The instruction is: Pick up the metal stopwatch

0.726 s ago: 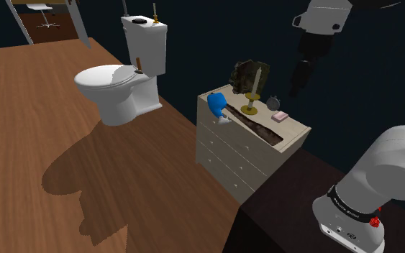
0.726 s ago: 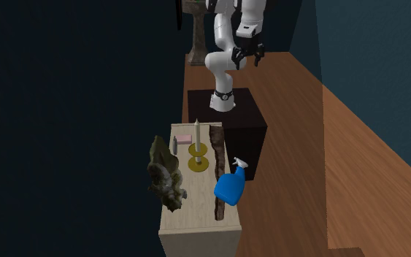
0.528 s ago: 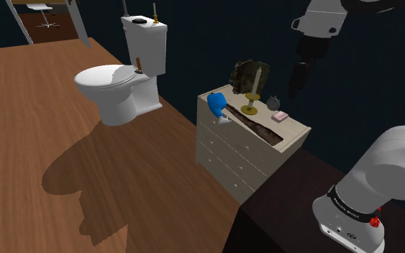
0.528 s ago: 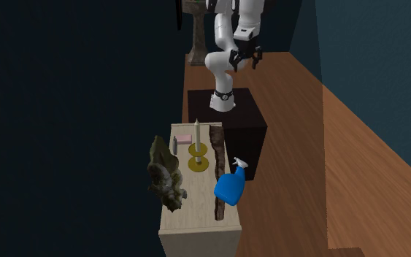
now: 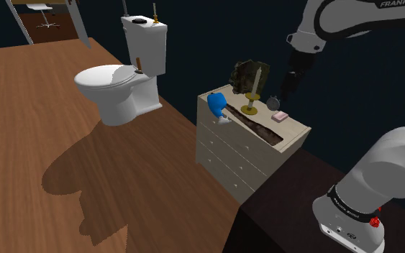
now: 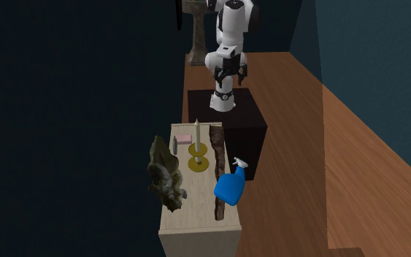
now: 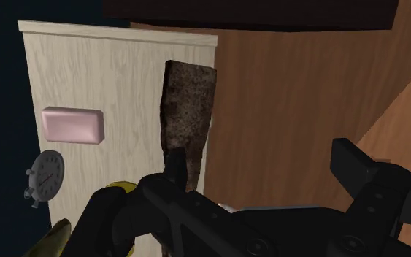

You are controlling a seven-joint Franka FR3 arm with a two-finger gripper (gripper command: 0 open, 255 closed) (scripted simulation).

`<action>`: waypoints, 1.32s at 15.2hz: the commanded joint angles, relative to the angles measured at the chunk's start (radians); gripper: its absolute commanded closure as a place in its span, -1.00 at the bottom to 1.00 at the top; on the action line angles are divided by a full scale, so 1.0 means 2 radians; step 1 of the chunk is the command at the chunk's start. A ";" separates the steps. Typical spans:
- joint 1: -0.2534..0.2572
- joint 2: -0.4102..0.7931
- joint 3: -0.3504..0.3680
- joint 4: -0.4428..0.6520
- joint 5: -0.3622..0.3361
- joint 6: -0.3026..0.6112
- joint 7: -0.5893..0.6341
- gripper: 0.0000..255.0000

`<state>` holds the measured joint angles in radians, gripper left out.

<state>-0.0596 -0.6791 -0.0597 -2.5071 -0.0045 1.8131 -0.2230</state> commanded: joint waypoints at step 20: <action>-0.055 0.298 -0.146 0.070 0.015 0.288 -0.158 -1.00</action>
<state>-0.1689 -0.1312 -0.3382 -2.3918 0.0038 2.3607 -0.5148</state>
